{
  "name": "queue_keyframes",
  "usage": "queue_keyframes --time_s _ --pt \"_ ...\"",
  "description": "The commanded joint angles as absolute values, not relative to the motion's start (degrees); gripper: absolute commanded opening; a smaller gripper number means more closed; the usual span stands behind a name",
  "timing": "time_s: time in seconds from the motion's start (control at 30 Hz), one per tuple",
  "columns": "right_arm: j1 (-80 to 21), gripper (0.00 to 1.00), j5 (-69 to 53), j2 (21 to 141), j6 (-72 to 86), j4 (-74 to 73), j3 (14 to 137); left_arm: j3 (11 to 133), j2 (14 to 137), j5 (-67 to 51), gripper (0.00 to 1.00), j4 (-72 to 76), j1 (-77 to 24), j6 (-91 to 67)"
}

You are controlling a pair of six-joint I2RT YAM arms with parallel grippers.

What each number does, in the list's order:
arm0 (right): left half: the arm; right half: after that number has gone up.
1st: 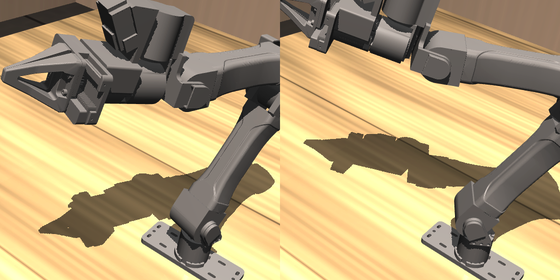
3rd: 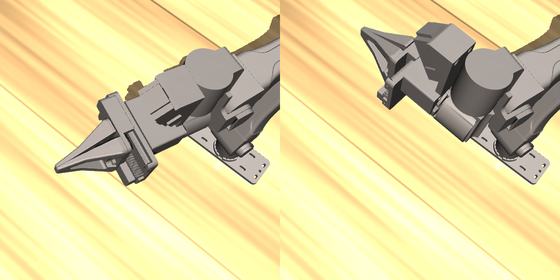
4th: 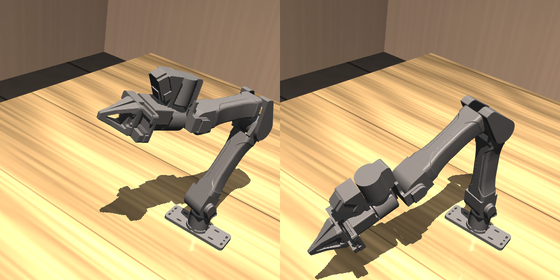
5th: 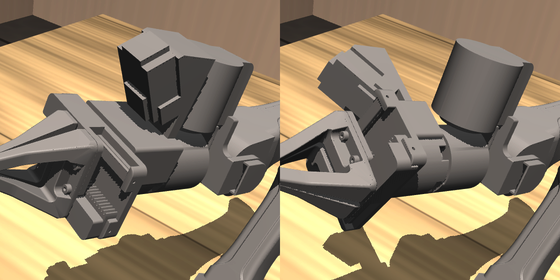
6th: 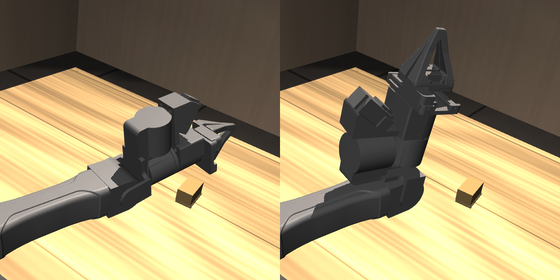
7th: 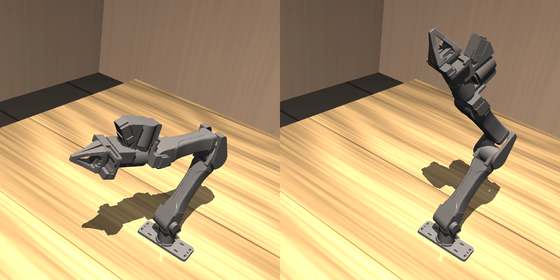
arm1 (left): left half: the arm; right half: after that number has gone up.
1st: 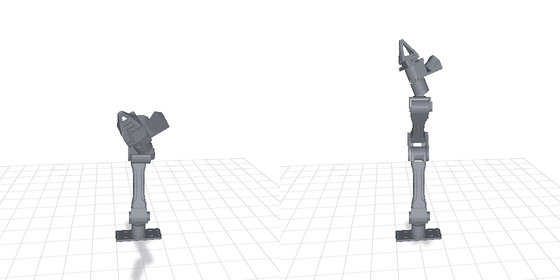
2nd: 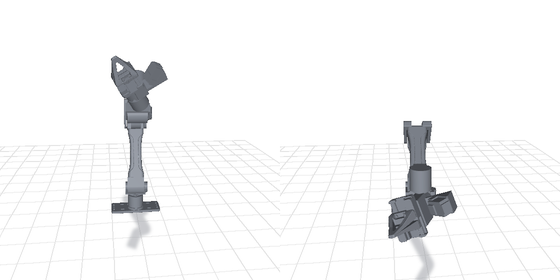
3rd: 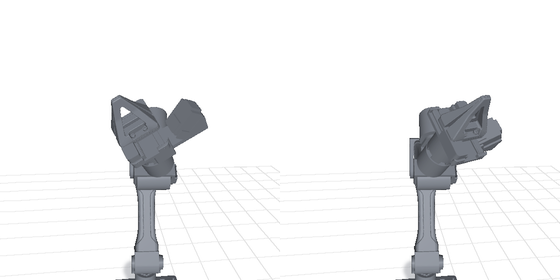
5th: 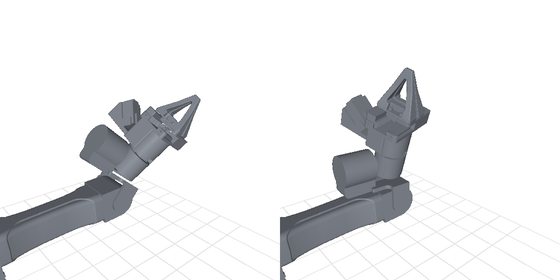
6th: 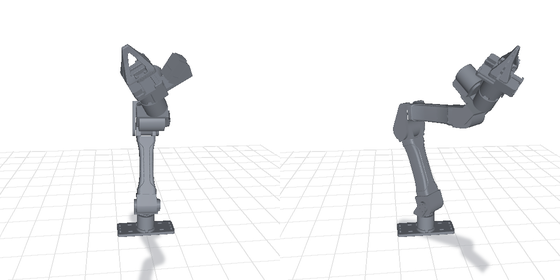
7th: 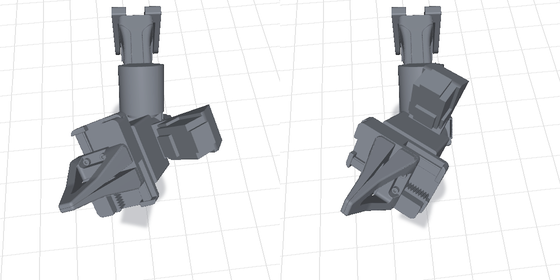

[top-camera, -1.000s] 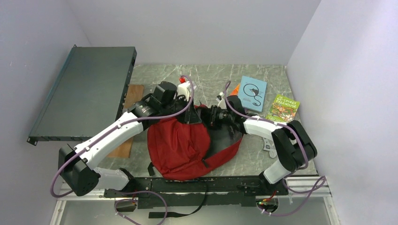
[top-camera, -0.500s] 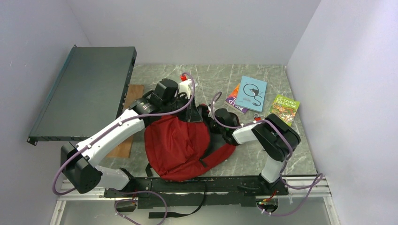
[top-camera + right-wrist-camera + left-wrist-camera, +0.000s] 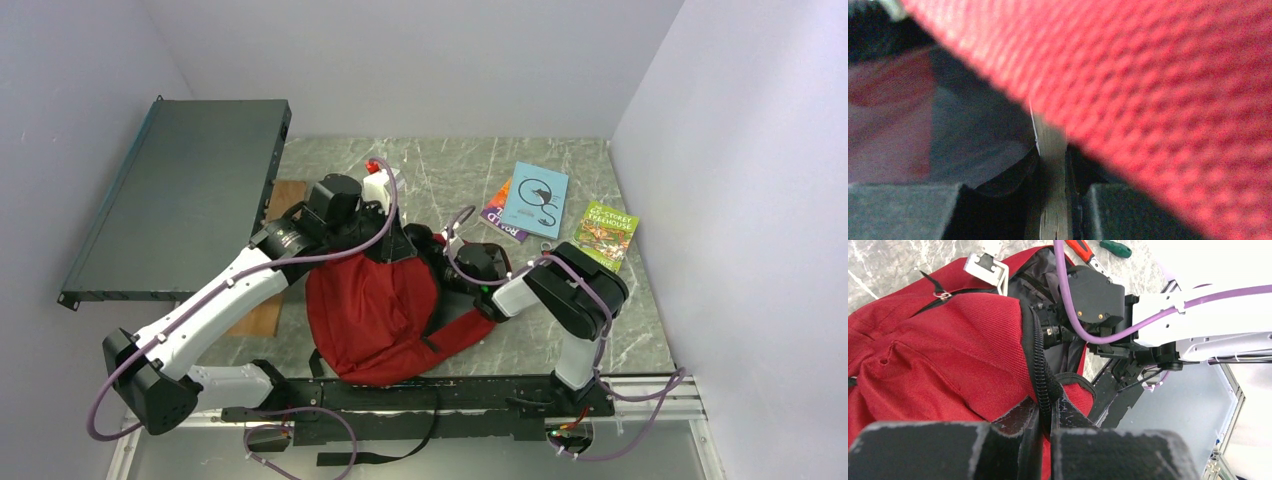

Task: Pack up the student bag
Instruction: Place the book in the student bag.

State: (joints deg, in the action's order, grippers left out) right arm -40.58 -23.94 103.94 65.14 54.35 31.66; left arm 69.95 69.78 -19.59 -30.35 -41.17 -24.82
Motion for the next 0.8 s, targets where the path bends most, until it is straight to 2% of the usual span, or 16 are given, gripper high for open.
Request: queue_keyframes --time_s 0.0,0.2,0.53,0.77 --pt "-44.60 0.08 -19.97 103.75 67.28 64.76 33.28 72.27 69.34 -23.35 0.00 -24.14 -40.98 -25.36" --pt "-42.50 0.10 -17.57 105.79 63.66 56.62 32.78 72.69 68.59 -21.33 0.00 -26.40 -40.96 -23.91" --pt "-40.26 0.45 -19.28 98.02 54.75 43.57 31.31 75.89 62.49 -7.33 0.00 -38.95 -39.83 -15.75" --pt "-40.25 0.71 -15.44 81.69 42.72 16.58 39.59 75.21 61.58 -6.53 0.00 -39.38 -39.25 -15.35"
